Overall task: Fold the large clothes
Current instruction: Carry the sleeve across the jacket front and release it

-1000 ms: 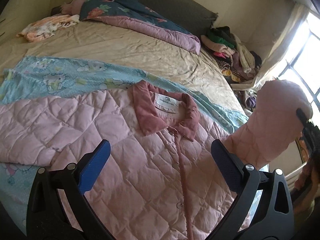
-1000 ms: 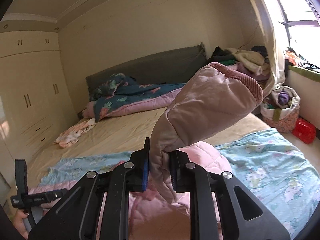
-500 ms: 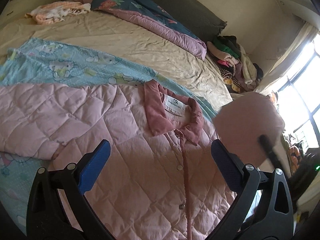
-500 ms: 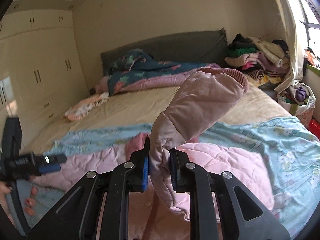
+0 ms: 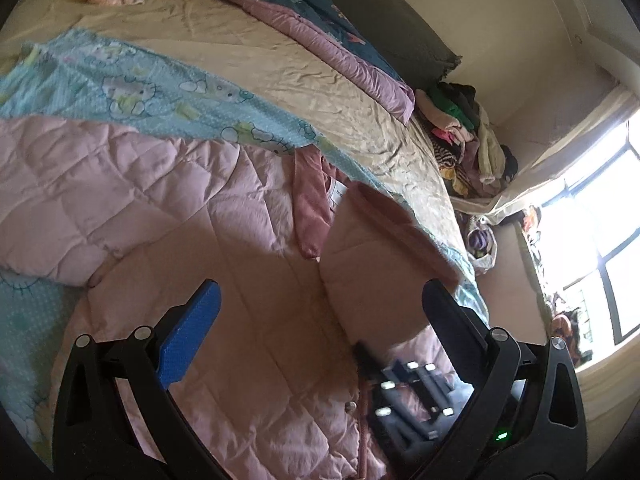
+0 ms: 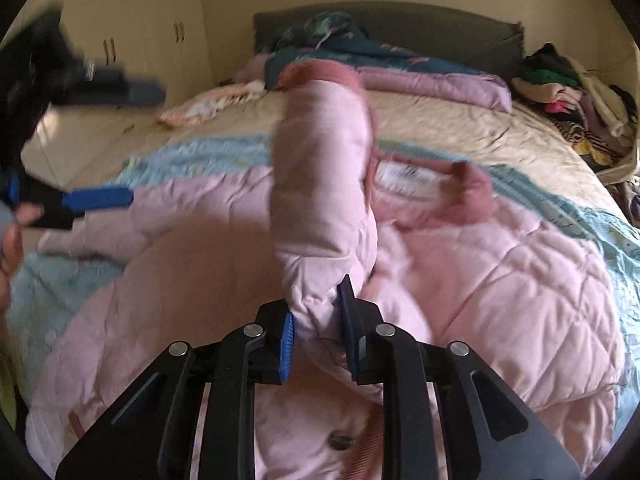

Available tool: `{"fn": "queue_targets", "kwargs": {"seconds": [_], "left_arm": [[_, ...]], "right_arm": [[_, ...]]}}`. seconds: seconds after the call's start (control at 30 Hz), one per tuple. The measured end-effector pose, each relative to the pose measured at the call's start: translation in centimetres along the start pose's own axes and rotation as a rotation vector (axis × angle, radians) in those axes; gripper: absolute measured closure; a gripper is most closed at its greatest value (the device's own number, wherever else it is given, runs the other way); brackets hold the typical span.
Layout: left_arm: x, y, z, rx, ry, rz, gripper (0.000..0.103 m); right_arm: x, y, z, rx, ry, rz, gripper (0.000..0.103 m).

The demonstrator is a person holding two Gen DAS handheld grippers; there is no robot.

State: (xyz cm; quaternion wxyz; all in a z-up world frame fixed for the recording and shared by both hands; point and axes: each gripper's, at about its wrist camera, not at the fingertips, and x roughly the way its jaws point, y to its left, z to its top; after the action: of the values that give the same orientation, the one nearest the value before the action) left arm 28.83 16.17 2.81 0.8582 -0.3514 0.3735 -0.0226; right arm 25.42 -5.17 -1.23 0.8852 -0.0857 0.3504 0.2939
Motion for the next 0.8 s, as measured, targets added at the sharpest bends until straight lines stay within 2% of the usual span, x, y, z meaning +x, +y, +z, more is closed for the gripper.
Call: {"fn": "queue_targets", "kwargs": {"seconds": [0.17, 0.27, 0.33, 0.5, 0.73, 0.77, 0.8], "left_arm": [[-0.4, 1.3, -0.4, -0.069, -0.002, -0.01, 0.009], [0.0, 2.0, -0.8, -0.088, 0.019, -0.004, 0.009], [0.5, 2.7, -1.4, -0.117, 0.049, -0.02, 0.009], [2.3, 4.2, -2.9, -0.162, 0.115, -0.029, 0.009], [5.7, 5.4, -5.5, -0.259, 0.202, -0.082, 0.009], [6.0, 5.3, -5.7, -0.251, 0.203, -0.072, 0.011], [6.2, 4.9, -5.9, -0.225, 0.2, -0.05, 0.021]], "right_arm": [[1.5, 1.6, -1.4, -0.047, 0.066, -0.007, 0.072], [1.7, 1.9, -1.7, -0.039, 0.097, 0.052, 0.042], [1.4, 2.3, -1.9, -0.039, 0.098, 0.08, 0.036], [-1.1, 2.5, -2.7, -0.064, 0.079, 0.076, 0.03], [-5.3, -2.8, -4.0, 0.073, 0.041, 0.013, 0.031], [-6.0, -4.0, -4.4, 0.105, 0.032, -0.01, 0.031], [-6.5, -4.8, -4.7, 0.126, 0.028, -0.031, 0.031]]}}
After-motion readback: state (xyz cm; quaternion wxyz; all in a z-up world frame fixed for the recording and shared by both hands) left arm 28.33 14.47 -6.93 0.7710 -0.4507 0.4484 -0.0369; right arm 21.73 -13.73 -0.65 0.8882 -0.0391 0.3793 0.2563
